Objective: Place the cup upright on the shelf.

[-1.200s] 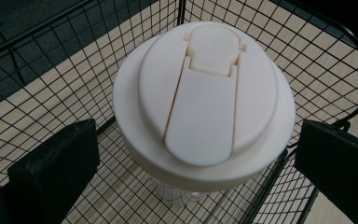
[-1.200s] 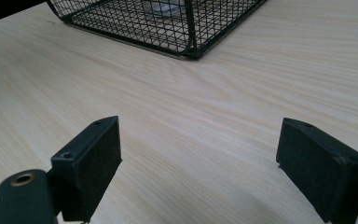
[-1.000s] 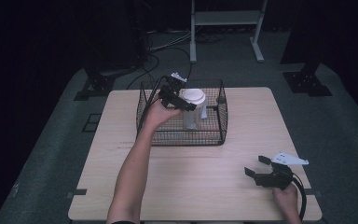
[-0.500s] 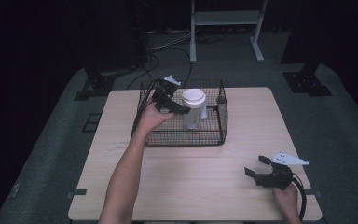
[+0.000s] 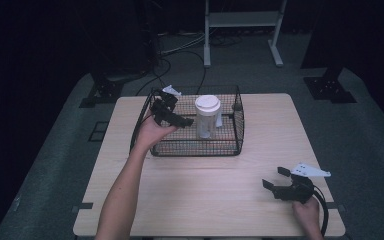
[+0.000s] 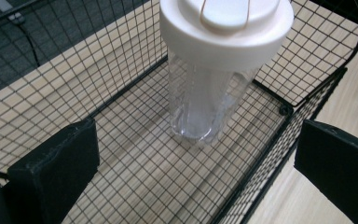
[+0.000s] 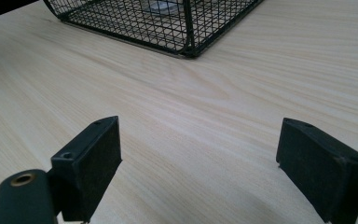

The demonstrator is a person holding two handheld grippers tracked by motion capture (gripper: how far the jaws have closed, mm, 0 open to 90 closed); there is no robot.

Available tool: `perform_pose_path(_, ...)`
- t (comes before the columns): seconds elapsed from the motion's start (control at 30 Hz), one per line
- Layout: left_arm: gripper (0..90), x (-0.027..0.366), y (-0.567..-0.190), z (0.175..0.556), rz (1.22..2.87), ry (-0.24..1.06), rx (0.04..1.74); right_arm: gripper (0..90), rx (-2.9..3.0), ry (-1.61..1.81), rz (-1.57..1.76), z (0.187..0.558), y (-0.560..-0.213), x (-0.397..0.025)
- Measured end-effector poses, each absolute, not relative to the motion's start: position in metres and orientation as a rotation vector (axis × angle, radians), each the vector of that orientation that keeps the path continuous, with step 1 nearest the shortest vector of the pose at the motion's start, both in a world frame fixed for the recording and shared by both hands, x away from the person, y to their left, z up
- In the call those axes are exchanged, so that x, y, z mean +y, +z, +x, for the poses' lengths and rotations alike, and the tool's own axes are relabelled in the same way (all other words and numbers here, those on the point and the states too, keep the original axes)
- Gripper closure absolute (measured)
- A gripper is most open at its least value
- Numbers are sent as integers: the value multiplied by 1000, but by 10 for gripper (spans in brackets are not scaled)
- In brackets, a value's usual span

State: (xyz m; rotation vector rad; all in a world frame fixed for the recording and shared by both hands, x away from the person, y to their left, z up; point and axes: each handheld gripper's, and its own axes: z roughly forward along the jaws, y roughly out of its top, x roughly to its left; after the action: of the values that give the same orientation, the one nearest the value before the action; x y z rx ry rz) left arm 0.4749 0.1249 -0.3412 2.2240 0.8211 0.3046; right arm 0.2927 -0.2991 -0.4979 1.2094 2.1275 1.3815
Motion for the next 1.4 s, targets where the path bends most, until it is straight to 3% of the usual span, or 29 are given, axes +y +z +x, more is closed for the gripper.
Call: perform_pose_path(1.4,0,164,-361,372,2125,299,676,129,2111,1365,1228,293,-498,-299)
